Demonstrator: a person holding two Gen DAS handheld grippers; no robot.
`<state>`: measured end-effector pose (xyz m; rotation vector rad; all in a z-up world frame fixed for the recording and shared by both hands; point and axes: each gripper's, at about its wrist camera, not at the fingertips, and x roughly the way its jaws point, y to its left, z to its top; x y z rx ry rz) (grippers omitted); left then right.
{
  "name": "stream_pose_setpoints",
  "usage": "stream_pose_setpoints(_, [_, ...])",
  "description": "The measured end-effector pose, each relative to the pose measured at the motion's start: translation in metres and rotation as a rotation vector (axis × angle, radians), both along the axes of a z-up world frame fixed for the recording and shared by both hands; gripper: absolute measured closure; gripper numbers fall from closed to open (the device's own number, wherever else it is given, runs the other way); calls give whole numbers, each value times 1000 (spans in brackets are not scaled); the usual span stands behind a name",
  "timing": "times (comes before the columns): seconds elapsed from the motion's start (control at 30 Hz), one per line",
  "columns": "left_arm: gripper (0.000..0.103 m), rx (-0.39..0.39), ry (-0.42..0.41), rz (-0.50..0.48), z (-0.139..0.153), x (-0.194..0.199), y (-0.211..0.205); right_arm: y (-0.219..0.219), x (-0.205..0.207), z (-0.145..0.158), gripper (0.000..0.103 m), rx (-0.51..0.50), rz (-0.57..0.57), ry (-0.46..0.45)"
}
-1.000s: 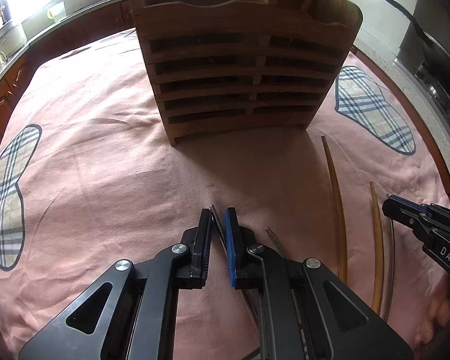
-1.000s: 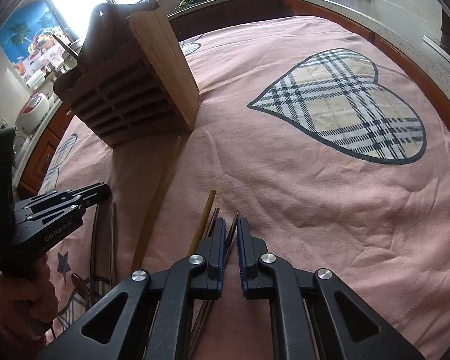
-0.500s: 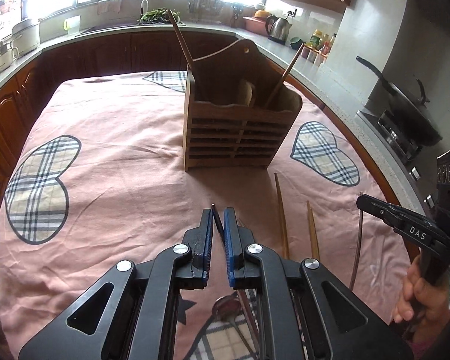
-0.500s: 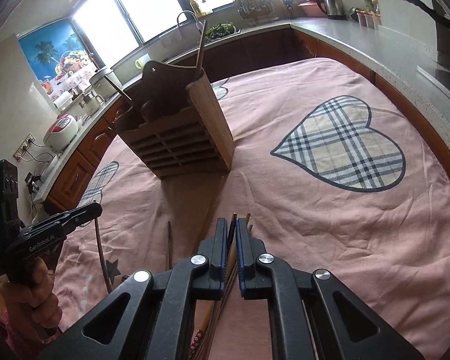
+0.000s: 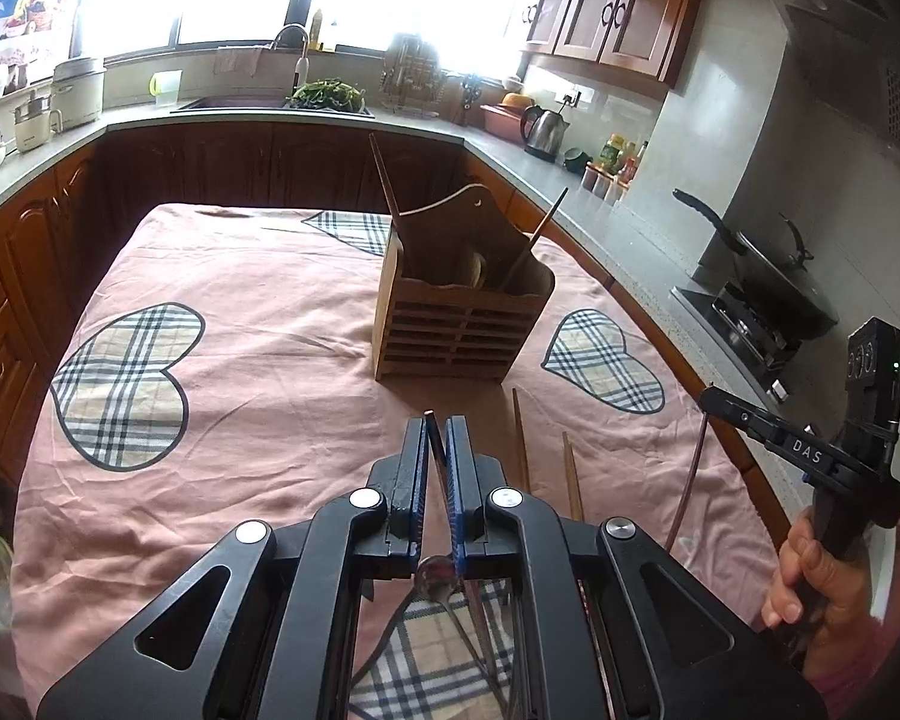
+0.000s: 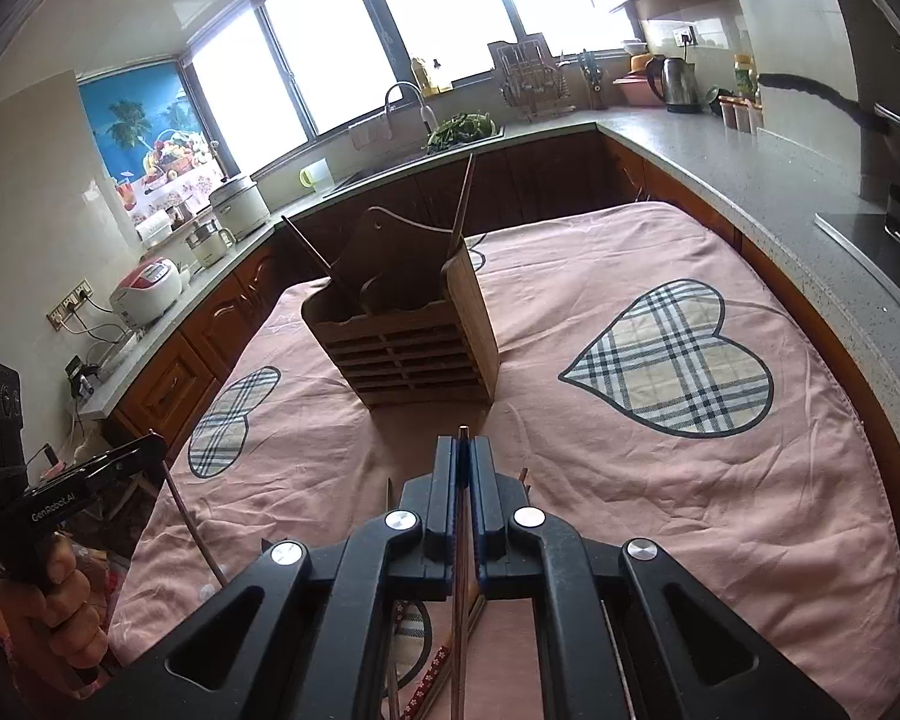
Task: Organize utensils
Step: 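Carry both held chopsticks up and lower them into the wooden holder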
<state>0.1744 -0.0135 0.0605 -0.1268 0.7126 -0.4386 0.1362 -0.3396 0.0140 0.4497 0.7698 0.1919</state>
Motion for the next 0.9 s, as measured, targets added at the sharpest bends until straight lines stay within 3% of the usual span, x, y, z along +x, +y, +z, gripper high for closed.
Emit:
stream_pose_setpoints(0.53, [100,-116,-158,47,41,-26,29,-6,-14,42,99,14,-53,-156])
stream_pose_setpoints(0.9, [100,-165,-193,91,56,-11,39,-6,2,61,99,7,-71,-224])
